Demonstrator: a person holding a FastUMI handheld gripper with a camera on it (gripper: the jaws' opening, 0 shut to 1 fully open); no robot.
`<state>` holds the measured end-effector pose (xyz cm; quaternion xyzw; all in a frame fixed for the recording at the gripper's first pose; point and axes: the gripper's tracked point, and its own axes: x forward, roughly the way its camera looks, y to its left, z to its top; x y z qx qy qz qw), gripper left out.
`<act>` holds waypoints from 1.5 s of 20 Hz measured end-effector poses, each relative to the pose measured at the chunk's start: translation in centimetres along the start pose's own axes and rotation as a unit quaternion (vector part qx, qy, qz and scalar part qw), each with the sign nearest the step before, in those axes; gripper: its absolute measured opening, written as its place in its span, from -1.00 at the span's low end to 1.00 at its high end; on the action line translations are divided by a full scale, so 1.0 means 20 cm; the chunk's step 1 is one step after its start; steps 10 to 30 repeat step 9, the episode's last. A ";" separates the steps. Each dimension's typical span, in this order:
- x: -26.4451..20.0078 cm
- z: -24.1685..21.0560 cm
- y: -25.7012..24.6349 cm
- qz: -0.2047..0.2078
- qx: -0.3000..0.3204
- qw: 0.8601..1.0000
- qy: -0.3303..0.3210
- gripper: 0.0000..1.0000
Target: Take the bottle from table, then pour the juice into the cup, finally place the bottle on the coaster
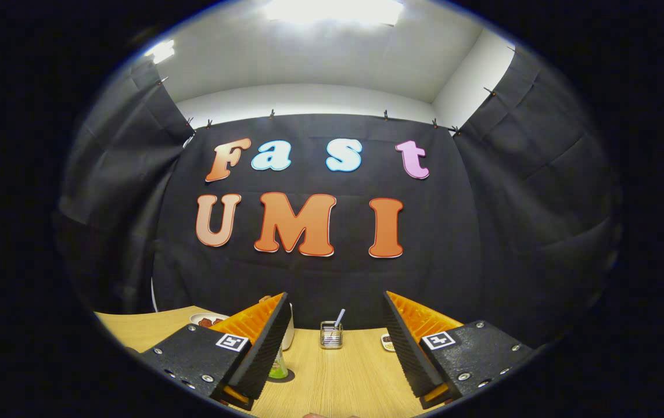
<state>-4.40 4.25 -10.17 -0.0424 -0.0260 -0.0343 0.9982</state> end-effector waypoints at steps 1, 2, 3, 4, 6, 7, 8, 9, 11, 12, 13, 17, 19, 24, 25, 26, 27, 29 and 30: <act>0.00 -0.01 0.05 0.016 0.001 1.000 0.011 0.86; 0.00 -0.01 0.08 0.027 -0.002 1.000 0.015 0.86; 0.01 0.00 0.09 0.030 -0.011 0.999 0.014 0.86; 0.03 0.01 0.09 0.025 -0.022 0.999 0.009 0.86; 0.03 0.02 0.11 0.018 -0.045 0.999 0.002 0.86; 0.03 0.02 0.12 0.017 -0.050 0.999 0.001 0.86; 0.03 0.01 0.14 0.019 -0.050 0.999 0.001 0.86; 0.03 0.01 0.16 0.023 -0.045 0.999 0.003 0.86; 0.03 0.01 0.16 0.023 -0.045 0.999 0.003 0.86; 0.03 0.01 0.16 0.023 -0.045 0.999 0.003 0.86; 0.03 0.01 0.16 0.023 -0.045 0.999 0.003 0.86; 0.03 0.01 0.16 0.023 -0.045 0.999 0.003 0.86; 0.03 0.01 0.16 0.023 -0.045 0.999 0.003 0.86; 0.03 0.01 0.16 0.023 -0.045 0.999 0.003 0.86; 0.03 0.01 0.16 0.023 -0.045 0.999 0.003 0.86; 0.03 0.01 0.16 0.023 -0.045 0.999 0.003 0.86; 0.03 0.01 0.16 0.023 -0.045 0.999 0.003 0.86; 0.03 0.01 0.16 0.023 -0.045 0.999 0.003 0.86; 0.03 0.01 0.16 0.023 -0.045 0.999 0.003 0.86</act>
